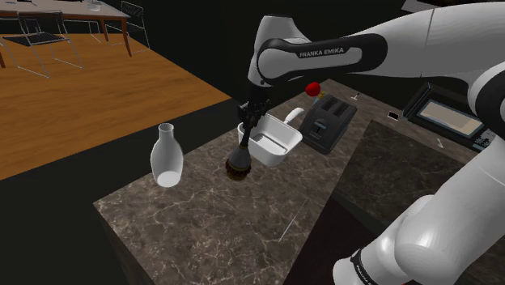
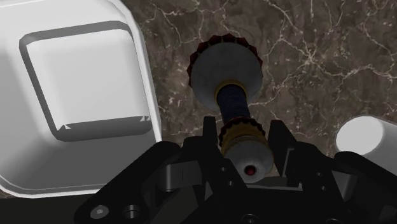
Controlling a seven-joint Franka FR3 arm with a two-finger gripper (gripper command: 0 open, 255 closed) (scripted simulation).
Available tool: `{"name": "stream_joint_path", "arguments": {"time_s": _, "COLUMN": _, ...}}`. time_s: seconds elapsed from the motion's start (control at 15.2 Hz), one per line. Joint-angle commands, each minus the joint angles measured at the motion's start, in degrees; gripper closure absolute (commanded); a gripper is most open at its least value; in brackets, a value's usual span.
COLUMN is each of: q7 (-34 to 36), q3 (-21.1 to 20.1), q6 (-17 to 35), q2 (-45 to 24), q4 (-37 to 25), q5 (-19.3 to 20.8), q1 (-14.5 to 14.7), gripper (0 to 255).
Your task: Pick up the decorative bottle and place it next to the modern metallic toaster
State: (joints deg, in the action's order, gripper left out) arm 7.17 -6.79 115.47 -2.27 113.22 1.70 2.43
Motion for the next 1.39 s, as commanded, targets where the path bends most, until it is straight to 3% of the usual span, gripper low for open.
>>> {"name": "stream_joint_path", "arguments": {"time_s": 0.0, "q7": 0.0, "q3": 0.0, "q6": -0.7, "q2": 0.2, "q4": -0.6, "q5": 0.0, "q1": 0.0, "gripper": 255}}
{"name": "stream_joint_path", "arguments": {"time_s": 1.32, "q7": -0.5, "q3": 0.0, "q6": -15.8, "q2": 1.9, "q4": -14.1, "q5": -0.4, "q1": 0.0, "gripper": 255}}
